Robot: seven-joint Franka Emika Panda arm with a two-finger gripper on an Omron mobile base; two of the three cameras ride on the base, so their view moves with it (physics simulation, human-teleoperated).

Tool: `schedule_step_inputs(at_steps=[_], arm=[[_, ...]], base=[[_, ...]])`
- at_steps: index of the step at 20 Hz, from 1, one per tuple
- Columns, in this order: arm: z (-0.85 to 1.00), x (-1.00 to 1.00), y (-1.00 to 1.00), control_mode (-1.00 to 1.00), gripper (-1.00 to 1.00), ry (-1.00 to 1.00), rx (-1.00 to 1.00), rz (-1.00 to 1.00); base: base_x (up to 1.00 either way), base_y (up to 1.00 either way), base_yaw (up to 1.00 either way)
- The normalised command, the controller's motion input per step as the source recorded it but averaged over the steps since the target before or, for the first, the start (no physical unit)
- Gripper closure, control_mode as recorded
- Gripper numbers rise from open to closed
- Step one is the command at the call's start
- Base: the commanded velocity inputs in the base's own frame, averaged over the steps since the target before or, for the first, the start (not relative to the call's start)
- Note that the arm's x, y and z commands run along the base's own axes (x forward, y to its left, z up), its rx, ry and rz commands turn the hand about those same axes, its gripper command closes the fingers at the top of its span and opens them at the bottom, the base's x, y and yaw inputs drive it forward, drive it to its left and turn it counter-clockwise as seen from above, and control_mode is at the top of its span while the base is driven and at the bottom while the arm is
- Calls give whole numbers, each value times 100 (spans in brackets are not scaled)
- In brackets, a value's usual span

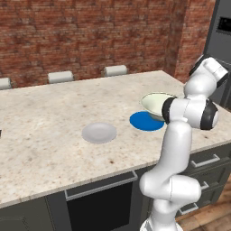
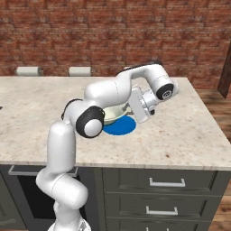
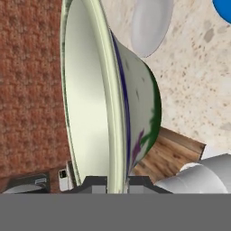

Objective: Move the bowls from the cabinet to the plates on the dining table.

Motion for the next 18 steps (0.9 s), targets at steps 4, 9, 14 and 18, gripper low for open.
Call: schedule_step_inputs(at_steps=[4,9,14,18], arm=[[-12,3,0,-100,100,0,-1,0],[-13,7,0,-100,100,0,-2,0],[-11,13,0,-100,100,0,-1,0],[-12,17,0,-100,100,0,-1,0]], base=[[0,0,0],[0,0,0],[0,0,0],[0,0,0]])
